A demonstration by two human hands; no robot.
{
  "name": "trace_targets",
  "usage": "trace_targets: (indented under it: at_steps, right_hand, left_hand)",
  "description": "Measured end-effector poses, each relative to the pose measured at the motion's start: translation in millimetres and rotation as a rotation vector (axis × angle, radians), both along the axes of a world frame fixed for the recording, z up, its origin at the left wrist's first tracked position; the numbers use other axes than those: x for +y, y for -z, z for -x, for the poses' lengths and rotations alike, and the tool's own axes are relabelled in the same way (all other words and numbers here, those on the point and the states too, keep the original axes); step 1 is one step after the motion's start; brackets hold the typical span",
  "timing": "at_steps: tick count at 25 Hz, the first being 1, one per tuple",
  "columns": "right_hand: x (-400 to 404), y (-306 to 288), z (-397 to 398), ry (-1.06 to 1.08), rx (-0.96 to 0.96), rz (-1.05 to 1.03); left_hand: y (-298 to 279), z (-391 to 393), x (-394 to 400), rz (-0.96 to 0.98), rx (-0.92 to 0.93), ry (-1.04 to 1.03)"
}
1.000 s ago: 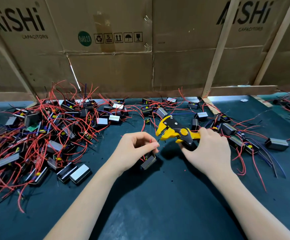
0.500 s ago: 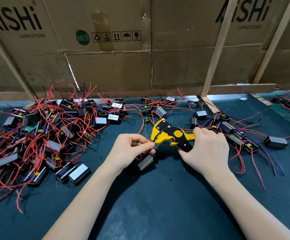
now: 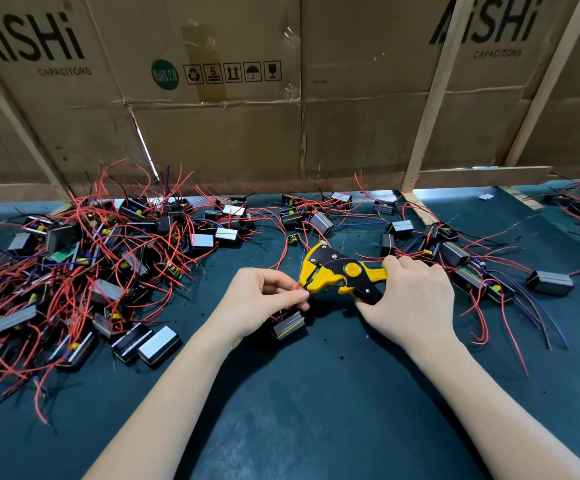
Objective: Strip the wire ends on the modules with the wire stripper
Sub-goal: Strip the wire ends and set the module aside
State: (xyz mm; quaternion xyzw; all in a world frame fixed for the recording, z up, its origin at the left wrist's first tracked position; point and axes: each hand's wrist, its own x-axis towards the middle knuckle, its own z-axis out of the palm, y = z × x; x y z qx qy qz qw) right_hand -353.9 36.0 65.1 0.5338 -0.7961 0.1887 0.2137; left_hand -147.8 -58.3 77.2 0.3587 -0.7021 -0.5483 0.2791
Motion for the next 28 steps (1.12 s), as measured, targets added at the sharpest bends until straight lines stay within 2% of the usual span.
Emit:
trace_targets:
  at_steps: [16,25,28]
  right_hand:
    - [-1.2,-1.3,-1.0,-0.022,0.006,-0.031]
    - [-7.5,3.8,-3.5,0.050,-0.020,-0.146]
    - [-6.4,0.5,-4.2,0.047,-0.028,-0.105]
  left_hand:
    - [2.7,-0.6,-1.8,0.012,-0.050,-0.040]
    - [3.2,0.4,-1.0,0.031,-0.073,-0.086]
    - [1.7,0.1,1.3,0.043,-0.037,-0.094]
